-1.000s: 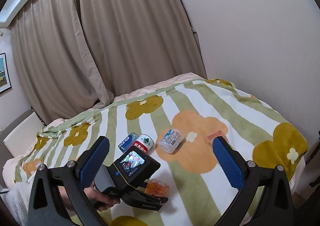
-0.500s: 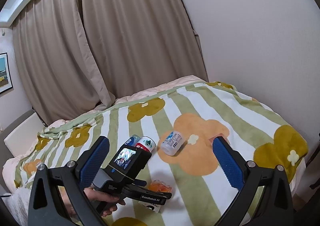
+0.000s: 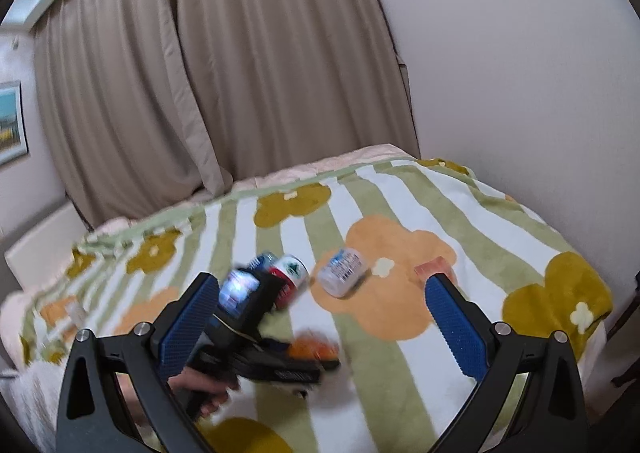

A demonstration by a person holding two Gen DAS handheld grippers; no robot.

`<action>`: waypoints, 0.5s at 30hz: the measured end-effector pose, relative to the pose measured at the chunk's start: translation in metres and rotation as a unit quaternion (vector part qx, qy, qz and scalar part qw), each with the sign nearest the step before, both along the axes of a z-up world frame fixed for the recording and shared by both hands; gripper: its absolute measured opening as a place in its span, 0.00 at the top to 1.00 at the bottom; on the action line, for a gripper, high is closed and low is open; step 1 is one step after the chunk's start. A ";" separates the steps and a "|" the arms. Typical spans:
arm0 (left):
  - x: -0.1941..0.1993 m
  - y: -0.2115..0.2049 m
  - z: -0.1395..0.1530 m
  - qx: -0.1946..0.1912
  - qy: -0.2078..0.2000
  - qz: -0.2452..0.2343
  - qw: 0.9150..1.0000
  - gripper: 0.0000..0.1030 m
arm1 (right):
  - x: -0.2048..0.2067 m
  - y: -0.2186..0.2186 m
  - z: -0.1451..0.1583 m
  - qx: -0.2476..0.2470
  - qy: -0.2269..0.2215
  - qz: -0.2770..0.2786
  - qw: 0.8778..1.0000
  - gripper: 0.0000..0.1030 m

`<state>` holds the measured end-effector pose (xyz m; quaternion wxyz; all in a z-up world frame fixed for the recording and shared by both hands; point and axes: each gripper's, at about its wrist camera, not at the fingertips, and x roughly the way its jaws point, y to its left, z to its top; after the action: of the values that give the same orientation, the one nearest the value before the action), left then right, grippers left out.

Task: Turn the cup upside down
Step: 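Rotate the left gripper to turn the orange-labelled bottle cap-down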

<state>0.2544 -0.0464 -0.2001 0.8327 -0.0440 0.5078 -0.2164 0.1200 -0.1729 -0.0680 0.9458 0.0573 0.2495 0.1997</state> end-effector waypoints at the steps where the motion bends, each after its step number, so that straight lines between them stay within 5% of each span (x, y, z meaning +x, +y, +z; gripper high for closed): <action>1: -0.003 0.000 0.001 -0.007 -0.016 0.004 1.000 0.44 | -0.001 0.000 -0.006 -0.008 0.005 0.003 1.000 0.00; 10: -0.031 0.008 0.009 -0.007 -0.193 0.008 0.981 0.43 | 0.001 0.005 -0.078 -0.066 0.058 0.054 0.995 0.00; 15: -0.035 0.006 0.000 -0.015 -0.212 0.004 0.977 0.43 | 0.008 0.009 -0.118 -0.073 0.104 0.076 0.989 0.00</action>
<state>0.2199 -0.0403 -0.2001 0.9213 -0.0117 0.3164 -0.2256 0.1282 -0.1642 -0.1864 0.8986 -0.0110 0.3638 0.2450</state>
